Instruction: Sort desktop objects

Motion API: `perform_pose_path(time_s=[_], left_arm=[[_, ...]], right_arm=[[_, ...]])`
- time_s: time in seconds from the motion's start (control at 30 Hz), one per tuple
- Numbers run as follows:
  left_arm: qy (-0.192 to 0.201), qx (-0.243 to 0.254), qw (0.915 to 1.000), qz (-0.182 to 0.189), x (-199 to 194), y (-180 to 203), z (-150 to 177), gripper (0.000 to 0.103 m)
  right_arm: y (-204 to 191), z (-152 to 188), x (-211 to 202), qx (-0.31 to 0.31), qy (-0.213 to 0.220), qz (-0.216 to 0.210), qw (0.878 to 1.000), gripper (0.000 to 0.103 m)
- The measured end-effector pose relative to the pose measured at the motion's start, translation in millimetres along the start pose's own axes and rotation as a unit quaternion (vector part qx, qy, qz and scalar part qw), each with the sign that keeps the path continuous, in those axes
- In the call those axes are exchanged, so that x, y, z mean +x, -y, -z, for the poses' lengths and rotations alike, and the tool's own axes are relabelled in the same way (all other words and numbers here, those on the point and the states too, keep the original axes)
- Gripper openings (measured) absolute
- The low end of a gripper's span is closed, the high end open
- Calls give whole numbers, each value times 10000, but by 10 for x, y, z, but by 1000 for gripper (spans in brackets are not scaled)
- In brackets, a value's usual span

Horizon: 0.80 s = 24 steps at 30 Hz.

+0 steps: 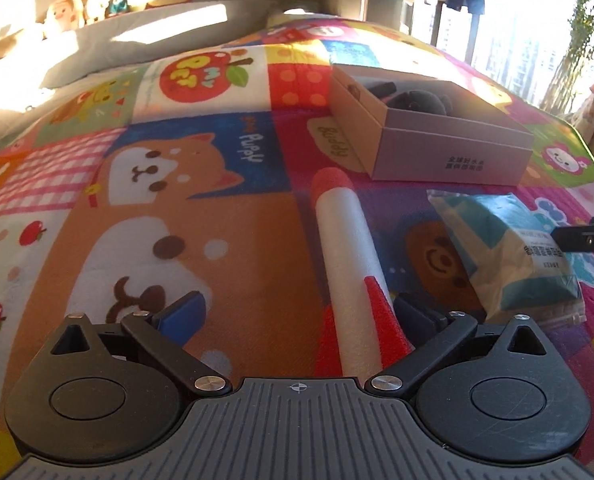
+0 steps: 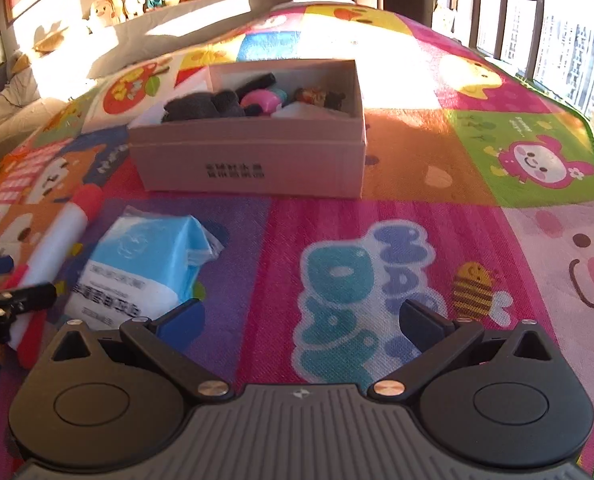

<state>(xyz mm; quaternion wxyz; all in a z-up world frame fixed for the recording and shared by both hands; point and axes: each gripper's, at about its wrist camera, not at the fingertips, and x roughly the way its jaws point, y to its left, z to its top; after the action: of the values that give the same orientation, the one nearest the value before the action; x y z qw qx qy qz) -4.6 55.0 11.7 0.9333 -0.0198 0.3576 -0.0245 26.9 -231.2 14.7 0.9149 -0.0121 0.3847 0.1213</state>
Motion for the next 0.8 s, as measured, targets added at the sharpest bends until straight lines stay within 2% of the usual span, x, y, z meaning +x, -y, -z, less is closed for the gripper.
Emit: perform_pose_path(time_s=[0.13, 0.23, 0.3, 0.4, 0.47, 0.5, 0.8], left_arm=[[-19, 55, 10000, -76, 5, 35, -3, 103], [-27, 83, 9999, -86, 7, 47, -2, 103], [-21, 70, 9999, -85, 2, 45, 4, 103], [-21, 85, 9999, -96, 3, 50, 8, 103], [-26, 87, 9999, -85, 7, 52, 9, 103], [-30, 90, 9999, -84, 12, 53, 8, 103], [-51, 116, 9998, -137, 22, 75, 6, 103]], right_arm=[[-161, -145, -189, -81, 354, -421, 9985, 103], [-363, -233, -162, -132, 303, -863, 9957, 103], [-504, -240, -82, -206, 250, -908, 9953, 103], [-609, -210, 57, -241, 85, -833, 9962, 102], [-613, -168, 108, -325, -65, -823, 9961, 90], [-598, -147, 115, -368, -113, -801, 9960, 88], [-139, 84, -96, -247, 29, 22, 9997, 88]])
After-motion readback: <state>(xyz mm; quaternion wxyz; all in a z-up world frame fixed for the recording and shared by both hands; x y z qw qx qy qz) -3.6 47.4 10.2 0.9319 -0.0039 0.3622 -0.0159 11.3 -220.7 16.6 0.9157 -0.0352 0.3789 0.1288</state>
